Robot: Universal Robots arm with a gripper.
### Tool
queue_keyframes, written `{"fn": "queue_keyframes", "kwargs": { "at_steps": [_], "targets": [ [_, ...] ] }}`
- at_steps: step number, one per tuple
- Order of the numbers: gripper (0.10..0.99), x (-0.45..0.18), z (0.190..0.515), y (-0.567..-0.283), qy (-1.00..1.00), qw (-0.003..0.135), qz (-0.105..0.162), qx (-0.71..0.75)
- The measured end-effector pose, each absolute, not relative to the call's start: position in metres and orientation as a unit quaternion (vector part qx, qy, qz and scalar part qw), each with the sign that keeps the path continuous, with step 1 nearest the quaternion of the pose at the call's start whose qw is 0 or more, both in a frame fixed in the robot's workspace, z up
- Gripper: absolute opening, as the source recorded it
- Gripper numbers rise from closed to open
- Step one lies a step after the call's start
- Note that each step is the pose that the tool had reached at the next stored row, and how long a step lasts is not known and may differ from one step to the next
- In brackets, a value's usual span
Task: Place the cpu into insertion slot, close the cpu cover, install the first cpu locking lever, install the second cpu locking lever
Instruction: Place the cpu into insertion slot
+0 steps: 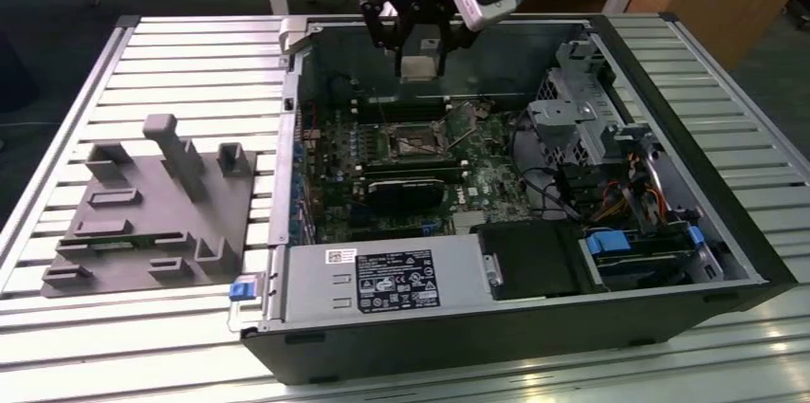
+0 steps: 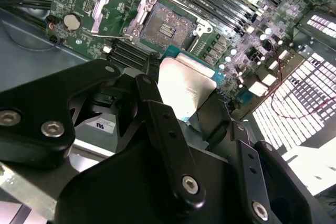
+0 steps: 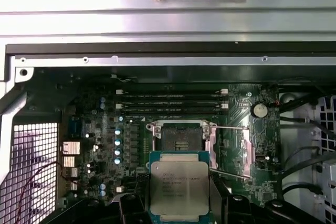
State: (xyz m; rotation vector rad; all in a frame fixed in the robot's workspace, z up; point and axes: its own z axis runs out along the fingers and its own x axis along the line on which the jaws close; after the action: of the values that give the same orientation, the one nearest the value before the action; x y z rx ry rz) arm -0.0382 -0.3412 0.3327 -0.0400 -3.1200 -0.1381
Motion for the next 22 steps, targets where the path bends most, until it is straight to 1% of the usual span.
{"fn": "queue_keyframes", "kwargs": {
  "at_steps": [22],
  "targets": [
    [0.541,-0.038,0.307,-0.341,-0.999,0.009,-0.044,-0.013]
  ]
}}
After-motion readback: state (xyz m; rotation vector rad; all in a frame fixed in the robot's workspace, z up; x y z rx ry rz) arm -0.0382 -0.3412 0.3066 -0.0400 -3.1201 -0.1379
